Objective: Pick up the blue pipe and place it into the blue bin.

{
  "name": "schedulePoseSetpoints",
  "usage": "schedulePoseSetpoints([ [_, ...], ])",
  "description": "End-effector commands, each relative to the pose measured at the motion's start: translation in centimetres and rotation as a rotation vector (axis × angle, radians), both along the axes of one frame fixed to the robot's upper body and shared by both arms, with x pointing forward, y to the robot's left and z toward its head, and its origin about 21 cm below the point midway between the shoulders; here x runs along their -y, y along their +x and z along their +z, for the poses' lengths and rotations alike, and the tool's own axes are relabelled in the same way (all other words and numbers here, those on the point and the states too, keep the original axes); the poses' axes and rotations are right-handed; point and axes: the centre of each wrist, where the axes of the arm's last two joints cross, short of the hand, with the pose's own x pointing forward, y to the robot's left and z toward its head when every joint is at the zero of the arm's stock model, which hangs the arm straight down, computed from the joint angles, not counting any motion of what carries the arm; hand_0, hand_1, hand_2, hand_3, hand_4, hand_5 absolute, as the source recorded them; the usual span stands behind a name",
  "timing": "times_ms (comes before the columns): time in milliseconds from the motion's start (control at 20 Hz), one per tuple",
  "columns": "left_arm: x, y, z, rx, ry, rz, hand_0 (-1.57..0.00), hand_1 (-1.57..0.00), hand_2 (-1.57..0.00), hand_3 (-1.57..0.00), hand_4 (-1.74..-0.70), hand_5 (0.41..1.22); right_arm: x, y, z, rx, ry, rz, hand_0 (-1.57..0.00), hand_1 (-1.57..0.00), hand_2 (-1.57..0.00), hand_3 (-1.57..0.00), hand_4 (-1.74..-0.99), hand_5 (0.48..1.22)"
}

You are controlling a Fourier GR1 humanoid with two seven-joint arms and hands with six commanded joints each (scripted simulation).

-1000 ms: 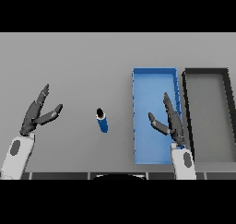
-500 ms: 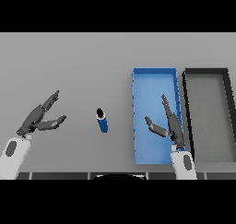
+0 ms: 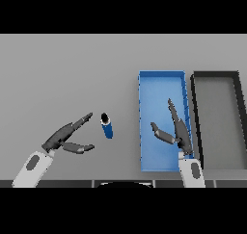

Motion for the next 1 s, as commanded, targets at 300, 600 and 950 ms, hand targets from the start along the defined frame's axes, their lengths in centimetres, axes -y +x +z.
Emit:
schedulePoseSetpoints([
  [300,4.0,1.4,-2.8,-0.051,-0.008,-0.016,0.0,0.0,0.0,0.0,-1.2,0.467,-0.1,-0.4,0.1,-0.008,0.001,-0.011,0.0,0.0,0.0,0.0,-1.229,0.621],
  [600,7.0,2.8,-4.0,-0.039,-0.006,-0.055,0.0,0.0,0.0,0.0,-1.14,0.459,0.1,-0.7,0.2,-0.005,0.01,-0.021,0.0,0.0,0.0,0.0,-1.204,0.607],
  [950,9.3,3.6,-5.3,-0.068,-0.142,-0.054,0.0,-0.04,-0.11,-0.04,-1.27,0.585,0.5,-0.7,-0.1,-0.009,0.003,-0.023,0.0,0.0,0.0,0.0,-1.196,0.603],
])
